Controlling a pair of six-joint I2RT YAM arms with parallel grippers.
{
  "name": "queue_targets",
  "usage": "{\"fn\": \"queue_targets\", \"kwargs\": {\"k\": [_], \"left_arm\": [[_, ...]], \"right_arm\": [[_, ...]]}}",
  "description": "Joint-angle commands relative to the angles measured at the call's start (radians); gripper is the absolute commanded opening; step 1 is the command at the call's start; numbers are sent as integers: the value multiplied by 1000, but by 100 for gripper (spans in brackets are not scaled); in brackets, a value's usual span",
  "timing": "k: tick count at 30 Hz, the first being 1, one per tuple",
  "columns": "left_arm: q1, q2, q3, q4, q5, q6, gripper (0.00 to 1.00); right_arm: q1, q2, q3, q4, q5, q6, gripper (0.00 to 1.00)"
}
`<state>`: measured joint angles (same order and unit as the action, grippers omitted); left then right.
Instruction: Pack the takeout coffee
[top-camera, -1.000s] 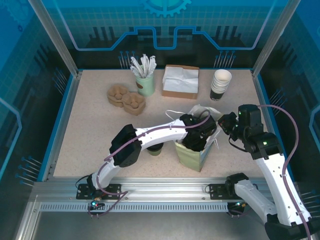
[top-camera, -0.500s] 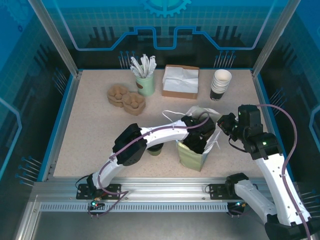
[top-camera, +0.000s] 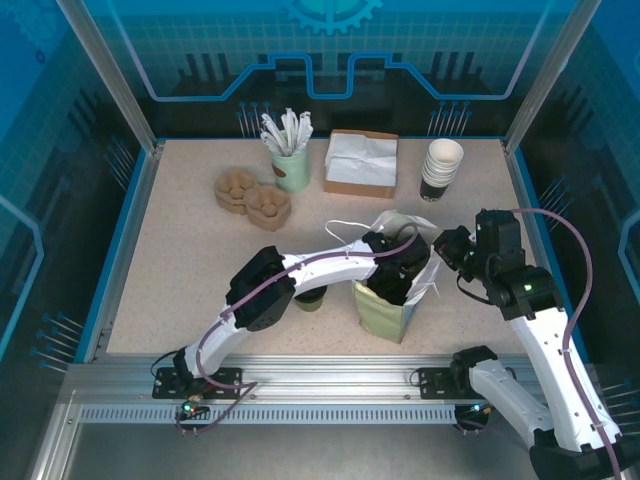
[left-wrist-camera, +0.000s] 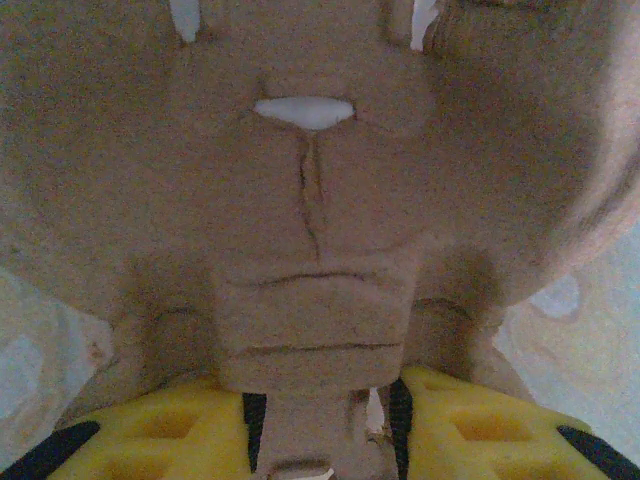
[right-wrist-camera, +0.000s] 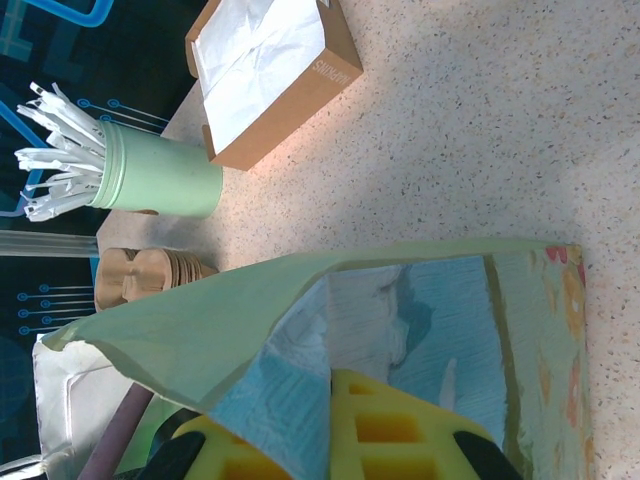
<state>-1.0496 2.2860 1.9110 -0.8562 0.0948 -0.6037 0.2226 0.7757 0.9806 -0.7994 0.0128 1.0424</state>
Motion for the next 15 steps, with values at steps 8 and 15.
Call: {"fn": "queue_targets", "kwargs": {"k": [8,15], "left_arm": [[26,-28,34,-114,-85,17,40],[28,-67,66,-125,-108,30,40]], "right_arm": [[11,-36,48,97,-82,-33,0],[10,-38,40,87,-87,-50,0]]}}
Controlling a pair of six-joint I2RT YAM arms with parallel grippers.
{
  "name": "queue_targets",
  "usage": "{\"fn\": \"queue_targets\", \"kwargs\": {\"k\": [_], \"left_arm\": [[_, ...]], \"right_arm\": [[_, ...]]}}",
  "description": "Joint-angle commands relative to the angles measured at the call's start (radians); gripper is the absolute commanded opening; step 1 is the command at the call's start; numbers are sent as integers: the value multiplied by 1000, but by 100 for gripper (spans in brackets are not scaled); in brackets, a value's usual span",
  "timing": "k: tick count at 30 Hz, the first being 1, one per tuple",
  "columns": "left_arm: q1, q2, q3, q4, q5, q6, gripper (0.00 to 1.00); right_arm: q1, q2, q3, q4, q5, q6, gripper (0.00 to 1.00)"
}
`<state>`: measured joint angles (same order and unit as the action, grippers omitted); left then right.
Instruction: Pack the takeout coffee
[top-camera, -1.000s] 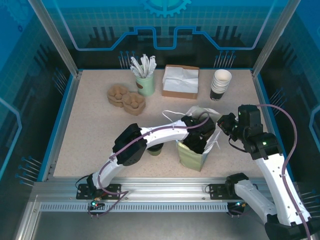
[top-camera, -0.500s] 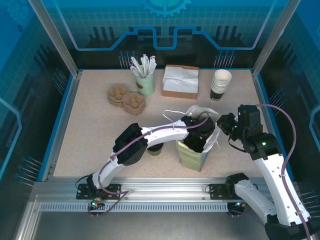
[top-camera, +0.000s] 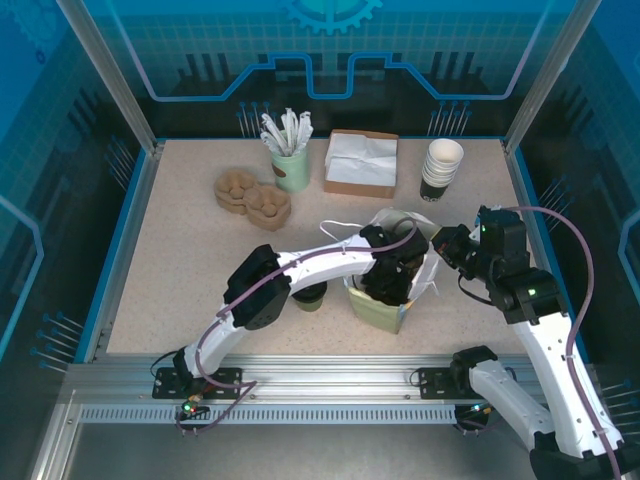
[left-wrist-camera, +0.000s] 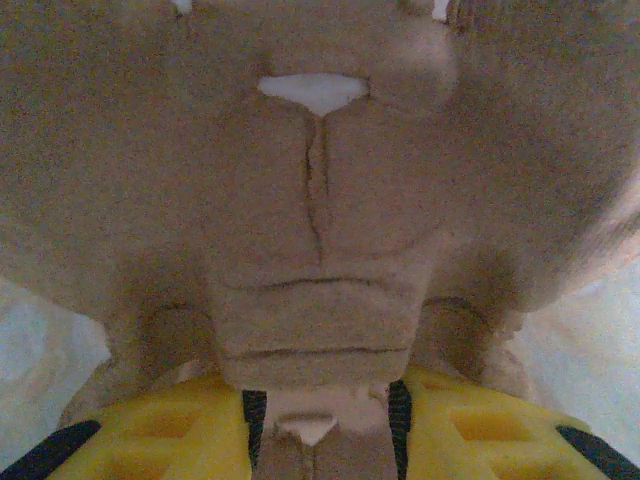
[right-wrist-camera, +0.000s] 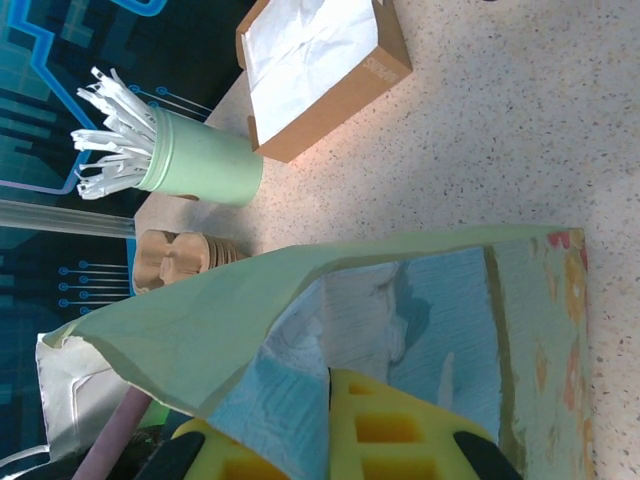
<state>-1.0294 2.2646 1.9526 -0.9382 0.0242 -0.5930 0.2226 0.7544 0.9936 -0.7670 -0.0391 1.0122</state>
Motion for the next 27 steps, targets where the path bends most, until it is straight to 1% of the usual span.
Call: {"fn": "queue_targets", "kwargs": {"k": [1,7,12,16,23,27], "left_arm": [[9,-42,21,-37,-38,19,40],[14,8,-33,18,-8,5,39],[14,40,-76,79,46,-14,39],[14,56,-75,84,53,-16,39],[14,-2,-52,67,41,-13,40],[11,-71,-29,47,28,-8,40]], "right_arm": [[10,-17,23,56,-36,-19,0],[9,-12,7,75,-39,-22,0],[9,12,16,81,-49,-34,0],[9,31,17,90,-69,-33,0],[9,36,9,89,-69,-39,0],[9,31,5,61,-20,-44,0]]}}
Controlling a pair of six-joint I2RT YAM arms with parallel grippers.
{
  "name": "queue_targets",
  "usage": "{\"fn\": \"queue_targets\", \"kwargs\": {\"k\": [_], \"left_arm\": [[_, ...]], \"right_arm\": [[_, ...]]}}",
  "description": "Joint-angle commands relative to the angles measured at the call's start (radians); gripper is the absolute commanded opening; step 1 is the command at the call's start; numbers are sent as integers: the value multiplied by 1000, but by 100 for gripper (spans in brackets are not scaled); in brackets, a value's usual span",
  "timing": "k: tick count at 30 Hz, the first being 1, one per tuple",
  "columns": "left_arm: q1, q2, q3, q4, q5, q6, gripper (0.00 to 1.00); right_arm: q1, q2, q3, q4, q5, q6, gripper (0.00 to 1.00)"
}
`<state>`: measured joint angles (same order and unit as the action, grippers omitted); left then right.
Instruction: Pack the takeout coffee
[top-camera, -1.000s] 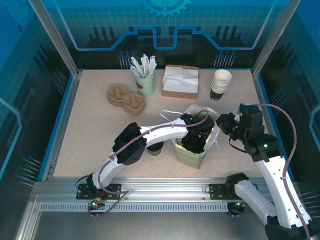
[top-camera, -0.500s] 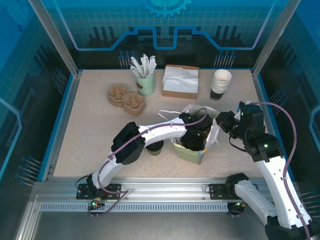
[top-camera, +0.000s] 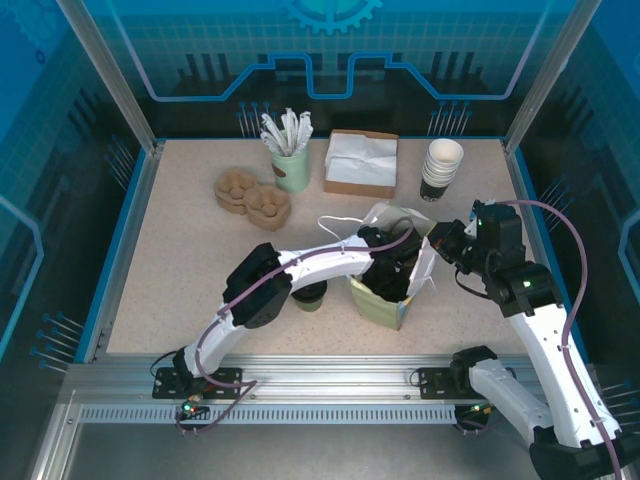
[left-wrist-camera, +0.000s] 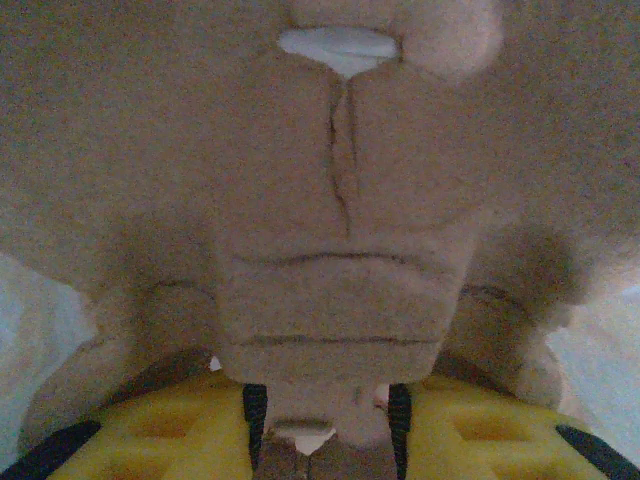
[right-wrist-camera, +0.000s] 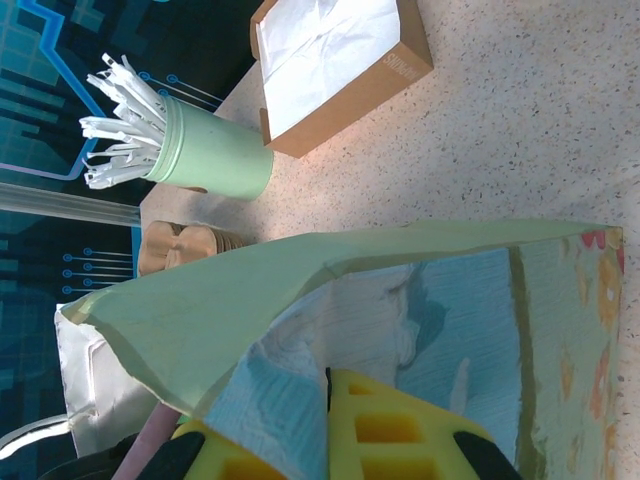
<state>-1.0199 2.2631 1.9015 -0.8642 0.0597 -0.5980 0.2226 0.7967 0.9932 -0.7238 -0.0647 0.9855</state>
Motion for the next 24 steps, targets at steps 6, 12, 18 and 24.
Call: {"fn": "queue_targets", "kwargs": {"k": [6,12,18,24], "left_arm": [[-12,-172,45,-53,-36,2,40],[-32,-246,64,-80,-78,0,39],[-38,-286,95,-99,-106,-2,39],[-40,-345,129,-97,-120,2,39]], "right_arm": [[8,12,29,-55,96,9,0],[8,44,59,-87,124,16,0],[8,45,78,-97,134,4,0],[8,25,76,-83,137,-55,0]]}}
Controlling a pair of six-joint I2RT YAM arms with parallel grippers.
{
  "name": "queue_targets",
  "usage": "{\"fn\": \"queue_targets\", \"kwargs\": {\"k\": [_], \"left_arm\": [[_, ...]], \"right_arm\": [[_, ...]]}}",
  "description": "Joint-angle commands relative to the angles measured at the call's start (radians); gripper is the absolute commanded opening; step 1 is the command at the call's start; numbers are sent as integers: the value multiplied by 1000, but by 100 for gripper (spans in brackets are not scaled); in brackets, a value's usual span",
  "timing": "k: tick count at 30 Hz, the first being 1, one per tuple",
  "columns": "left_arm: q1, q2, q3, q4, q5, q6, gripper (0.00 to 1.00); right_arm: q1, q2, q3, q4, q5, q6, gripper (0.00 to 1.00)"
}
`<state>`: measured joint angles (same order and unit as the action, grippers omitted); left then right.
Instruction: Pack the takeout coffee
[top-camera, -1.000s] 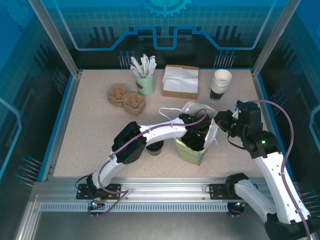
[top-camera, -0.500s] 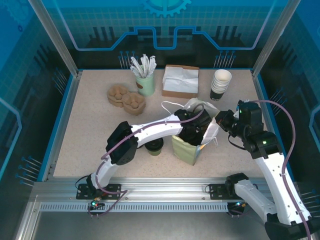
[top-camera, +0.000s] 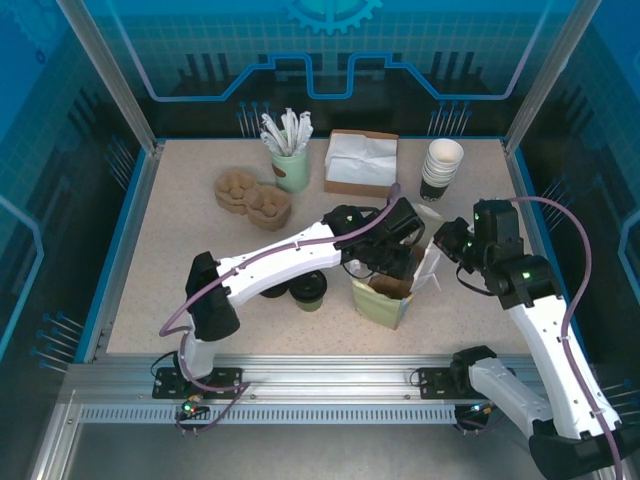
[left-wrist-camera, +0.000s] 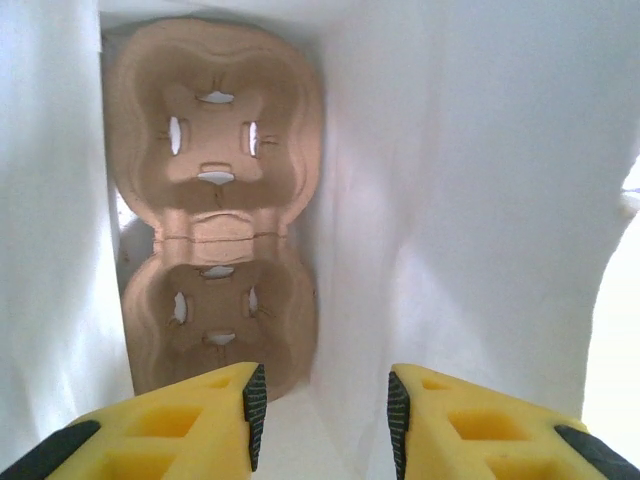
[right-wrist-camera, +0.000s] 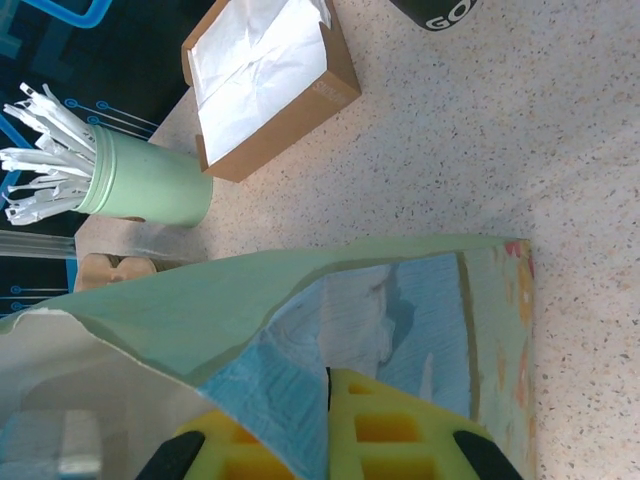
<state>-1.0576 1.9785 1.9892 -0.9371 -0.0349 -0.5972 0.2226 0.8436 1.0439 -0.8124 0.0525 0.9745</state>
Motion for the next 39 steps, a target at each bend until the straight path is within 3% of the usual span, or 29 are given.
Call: {"fn": "queue_targets", "kwargs": {"k": [1,8,12,22,31,39], "left_arm": [[-2,-73,44,-22,-27,3,39],[-1,-224,6,56,-29,48,40],[10,-349,-88,153,-48,82,40],[54,-649,-363,348,-244,174,42],[110,-724,-433,333,-291,186,43],[137,-714,-462,315,-284,158,43]], "right_arm": [[8,-27,24,11,20,-55,0],[6,-51,18,68,-8,-129,0],[-1,-62,2,135,-93,-199,0],[-11,-122,-44,242,-236,-310,0],[-25,-114,-59,287,-325,-283,0],[-30,0,-1,308,-393,-212,0]]}}
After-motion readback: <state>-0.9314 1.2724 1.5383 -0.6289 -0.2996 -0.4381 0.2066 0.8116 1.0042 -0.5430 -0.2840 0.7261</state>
